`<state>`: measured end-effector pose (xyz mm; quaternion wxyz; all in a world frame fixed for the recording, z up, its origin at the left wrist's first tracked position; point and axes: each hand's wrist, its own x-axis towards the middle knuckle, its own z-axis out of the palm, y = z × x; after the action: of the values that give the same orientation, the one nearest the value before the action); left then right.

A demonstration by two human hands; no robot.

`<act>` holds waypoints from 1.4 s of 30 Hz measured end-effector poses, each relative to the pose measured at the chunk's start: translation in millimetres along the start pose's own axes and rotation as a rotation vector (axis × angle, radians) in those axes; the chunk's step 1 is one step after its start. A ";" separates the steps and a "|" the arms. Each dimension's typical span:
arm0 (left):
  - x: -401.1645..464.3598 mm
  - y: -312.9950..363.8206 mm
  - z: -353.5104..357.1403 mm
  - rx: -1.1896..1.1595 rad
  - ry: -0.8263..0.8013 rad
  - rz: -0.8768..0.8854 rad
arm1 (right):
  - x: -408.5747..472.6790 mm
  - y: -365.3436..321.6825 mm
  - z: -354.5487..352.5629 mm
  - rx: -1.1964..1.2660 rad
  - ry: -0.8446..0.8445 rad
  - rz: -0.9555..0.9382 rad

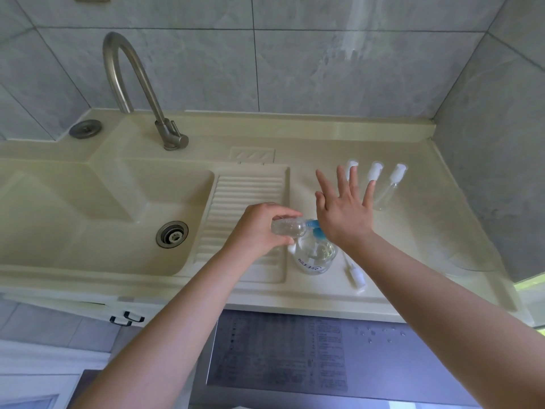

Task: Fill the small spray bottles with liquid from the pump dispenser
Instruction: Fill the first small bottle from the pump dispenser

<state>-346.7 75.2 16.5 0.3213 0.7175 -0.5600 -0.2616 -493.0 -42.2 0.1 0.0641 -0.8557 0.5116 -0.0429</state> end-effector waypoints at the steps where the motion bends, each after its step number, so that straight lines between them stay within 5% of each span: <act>1: -0.5 -0.6 0.7 -0.003 -0.001 -0.005 | 0.1 -0.6 -0.9 -0.011 0.001 -0.004; 42: -2.2 4.1 -2.8 0.001 -0.003 0.010 | -2.8 0.4 -7.5 -0.044 0.080 -0.015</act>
<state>-347.7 77.2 21.4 0.3213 0.7147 -0.5640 -0.2606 -495.7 -40.4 7.4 0.0244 -0.8583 0.5082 -0.0664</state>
